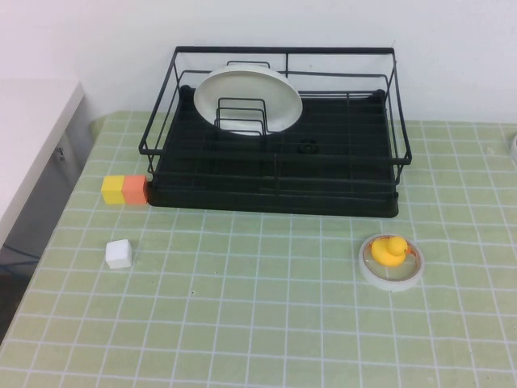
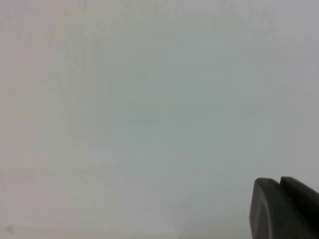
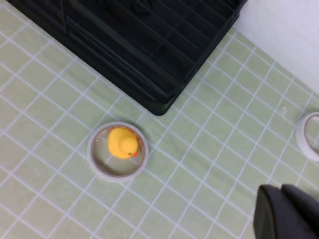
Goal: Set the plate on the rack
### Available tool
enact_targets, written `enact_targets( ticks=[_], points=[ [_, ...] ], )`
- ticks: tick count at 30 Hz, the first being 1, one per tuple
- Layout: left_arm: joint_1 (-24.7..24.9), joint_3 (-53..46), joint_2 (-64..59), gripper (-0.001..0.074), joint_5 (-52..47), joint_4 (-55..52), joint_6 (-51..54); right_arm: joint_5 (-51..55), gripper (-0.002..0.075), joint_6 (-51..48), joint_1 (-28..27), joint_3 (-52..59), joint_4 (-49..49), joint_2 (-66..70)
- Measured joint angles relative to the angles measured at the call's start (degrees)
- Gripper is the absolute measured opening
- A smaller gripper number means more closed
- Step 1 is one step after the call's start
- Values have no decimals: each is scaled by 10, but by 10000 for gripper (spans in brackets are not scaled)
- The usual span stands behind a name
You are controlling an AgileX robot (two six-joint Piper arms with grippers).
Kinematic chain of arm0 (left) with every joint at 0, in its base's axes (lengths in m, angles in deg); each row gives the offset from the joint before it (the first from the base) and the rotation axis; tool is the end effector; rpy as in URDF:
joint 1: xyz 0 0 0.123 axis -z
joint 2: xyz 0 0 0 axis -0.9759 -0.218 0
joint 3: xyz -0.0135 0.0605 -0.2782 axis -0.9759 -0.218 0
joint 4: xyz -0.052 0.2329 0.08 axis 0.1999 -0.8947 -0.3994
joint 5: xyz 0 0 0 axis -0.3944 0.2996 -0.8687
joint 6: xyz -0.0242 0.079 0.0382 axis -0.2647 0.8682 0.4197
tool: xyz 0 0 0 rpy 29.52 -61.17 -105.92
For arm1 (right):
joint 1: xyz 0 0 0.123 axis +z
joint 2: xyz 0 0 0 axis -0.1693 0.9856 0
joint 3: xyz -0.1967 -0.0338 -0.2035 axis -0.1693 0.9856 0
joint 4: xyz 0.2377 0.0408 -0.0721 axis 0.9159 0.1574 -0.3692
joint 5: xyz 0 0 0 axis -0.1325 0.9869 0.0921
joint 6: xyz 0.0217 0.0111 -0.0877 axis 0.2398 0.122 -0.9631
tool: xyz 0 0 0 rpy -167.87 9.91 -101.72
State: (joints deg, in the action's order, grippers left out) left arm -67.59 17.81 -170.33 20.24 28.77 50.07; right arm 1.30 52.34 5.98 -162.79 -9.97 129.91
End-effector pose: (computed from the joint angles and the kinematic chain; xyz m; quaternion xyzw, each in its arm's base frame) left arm 0.3497 -0.0354 0.4484 0.0076 0.7008 0.0821 0.7085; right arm 0.2705 0.0703 0.4144 -0.2733 0.8770 -0.0442 0.3928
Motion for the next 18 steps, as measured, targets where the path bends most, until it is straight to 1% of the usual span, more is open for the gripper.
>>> enact_targets(
  ticks=[2, 5, 9, 11, 13, 14, 16, 18],
  points=[
    [0, -63, 47, -1, -12, 0, -40, -1, 0, 0, 0, 11, 11, -6],
    [0, -159, 125, -1, -73, 0, -111, -2, 0, -9, 0, 34, 39, -18],
    [0, -271, 200, -1, -236, -7, -150, -6, 0, -34, 0, 85, 76, -42],
    [0, -312, 221, -1, -317, -46, -183, -4, 0, -51, 0, 110, 79, -58],
    [0, -337, 237, -1, -369, -129, -252, 6, 0, -61, 0, 137, 74, -73],
    [0, -346, 242, -1, -391, -193, -307, 19, 0, -61, 0, 152, 65, -82],
    [0, -354, 247, -1, -431, -329, -429, 40, 0, -47, 0, 181, 28, -100],
    [0, -359, 248, -1, -478, -490, -580, 64, 0, -12, 0, 210, -26, -122]
  ],
)
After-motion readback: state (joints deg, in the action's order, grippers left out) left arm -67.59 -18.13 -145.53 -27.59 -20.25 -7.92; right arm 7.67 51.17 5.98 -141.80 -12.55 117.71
